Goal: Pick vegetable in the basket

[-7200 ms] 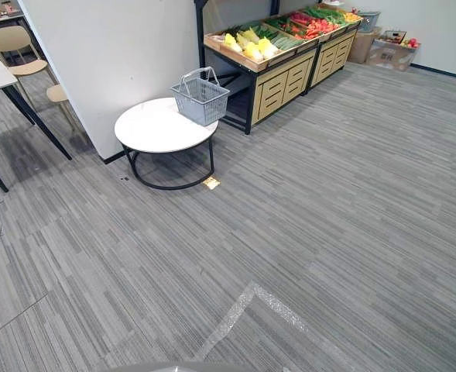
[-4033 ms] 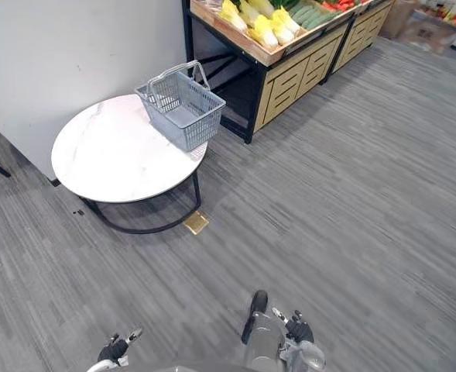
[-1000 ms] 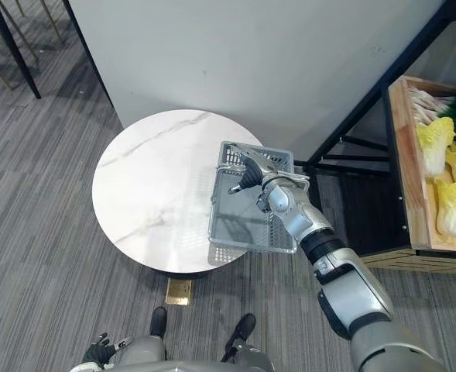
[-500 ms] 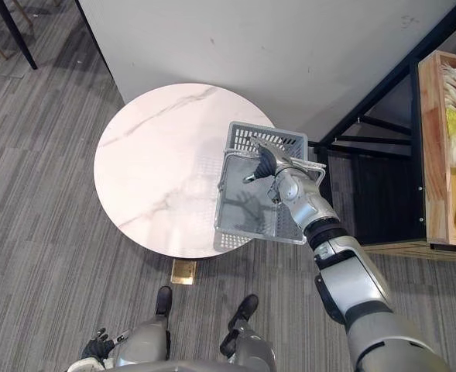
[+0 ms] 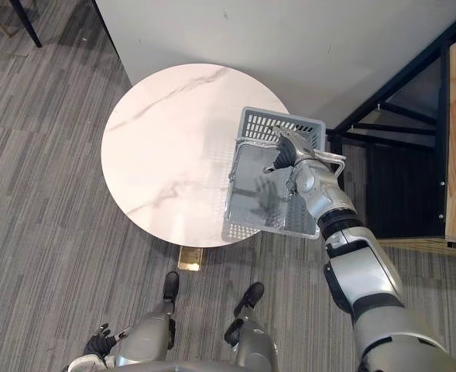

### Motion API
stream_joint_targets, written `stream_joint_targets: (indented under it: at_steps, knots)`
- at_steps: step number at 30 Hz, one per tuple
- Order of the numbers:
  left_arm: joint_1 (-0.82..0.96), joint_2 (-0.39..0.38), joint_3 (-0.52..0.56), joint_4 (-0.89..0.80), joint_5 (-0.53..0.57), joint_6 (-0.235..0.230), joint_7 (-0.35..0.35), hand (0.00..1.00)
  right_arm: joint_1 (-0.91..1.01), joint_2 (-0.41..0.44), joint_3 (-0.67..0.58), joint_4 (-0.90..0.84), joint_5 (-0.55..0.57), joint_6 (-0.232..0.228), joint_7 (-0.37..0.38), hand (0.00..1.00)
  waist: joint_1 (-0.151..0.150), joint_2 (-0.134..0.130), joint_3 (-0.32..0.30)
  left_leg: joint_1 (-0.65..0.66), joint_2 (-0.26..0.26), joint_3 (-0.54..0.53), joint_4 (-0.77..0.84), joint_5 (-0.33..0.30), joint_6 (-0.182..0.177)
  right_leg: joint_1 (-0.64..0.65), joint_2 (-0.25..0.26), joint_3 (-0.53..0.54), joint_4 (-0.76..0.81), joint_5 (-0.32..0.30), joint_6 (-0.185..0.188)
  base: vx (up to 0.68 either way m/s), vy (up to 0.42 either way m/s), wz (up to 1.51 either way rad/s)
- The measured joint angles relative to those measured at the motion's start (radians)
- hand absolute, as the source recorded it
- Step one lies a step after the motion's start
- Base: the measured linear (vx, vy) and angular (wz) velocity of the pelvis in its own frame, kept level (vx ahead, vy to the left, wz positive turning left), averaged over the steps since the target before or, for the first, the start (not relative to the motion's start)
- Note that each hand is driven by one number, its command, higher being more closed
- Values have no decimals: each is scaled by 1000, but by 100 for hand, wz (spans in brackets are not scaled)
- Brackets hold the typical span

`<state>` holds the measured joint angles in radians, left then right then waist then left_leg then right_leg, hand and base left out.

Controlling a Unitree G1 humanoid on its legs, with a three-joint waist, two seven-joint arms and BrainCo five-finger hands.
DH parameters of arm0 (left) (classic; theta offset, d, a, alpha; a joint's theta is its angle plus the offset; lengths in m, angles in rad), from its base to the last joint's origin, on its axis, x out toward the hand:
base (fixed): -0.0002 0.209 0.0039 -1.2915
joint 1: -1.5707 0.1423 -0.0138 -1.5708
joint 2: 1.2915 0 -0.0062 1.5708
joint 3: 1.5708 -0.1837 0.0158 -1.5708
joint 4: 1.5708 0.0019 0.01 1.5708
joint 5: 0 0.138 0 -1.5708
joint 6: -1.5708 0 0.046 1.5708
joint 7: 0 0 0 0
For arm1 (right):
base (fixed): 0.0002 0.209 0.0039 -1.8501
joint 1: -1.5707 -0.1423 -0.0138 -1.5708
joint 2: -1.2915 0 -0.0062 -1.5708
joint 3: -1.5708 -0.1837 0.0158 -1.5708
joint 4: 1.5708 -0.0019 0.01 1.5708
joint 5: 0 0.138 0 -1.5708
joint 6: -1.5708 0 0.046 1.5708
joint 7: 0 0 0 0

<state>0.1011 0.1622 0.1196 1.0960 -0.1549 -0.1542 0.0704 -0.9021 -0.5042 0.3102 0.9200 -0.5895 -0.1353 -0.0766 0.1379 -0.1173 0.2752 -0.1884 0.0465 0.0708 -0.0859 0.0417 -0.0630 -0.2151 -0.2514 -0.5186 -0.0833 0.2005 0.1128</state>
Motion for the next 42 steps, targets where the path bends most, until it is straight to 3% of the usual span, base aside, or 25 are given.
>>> stream_joint_targets:
  at_steps: [13, 27, 28, 42]
  knots:
    - [-1, 1, -11, 0, -1, -1, 1, 0, -17, -112, 33, 9, -78, -11, -1, 0, -2, 6, 16, -4, -3, 1, -3, 1, 1, -10, -1, 7, -4, 0, 0, 58, 14, -1]
    - [0, 10, -26, 0, -1, 0, 2, 0, -9, -136, 32, 3, -78, -20, -2, 0, -24, 9, 19, -3, -5, 36, -5, 1, 2, -27, 2, 46, -20, 32, -19, 54, 14, -8]
    - [0, 10, -26, 0, -1, 0, 2, 0, -9, -138, 32, 3, -78, -21, -2, 100, -23, 9, 19, -3, -4, 36, -4, 1, 2, -28, 4, 48, -20, 32, -19, 53, 3, -1]
    - [-17, 20, -54, 9, -2, -9, 4, 0, -5, -136, 12, 1, -76, -18, -8, 100, -17, 19, 28, -37, 3, 37, 1, 8, 1, -60, 11, 59, -19, 32, -19, 62, 3, -1]
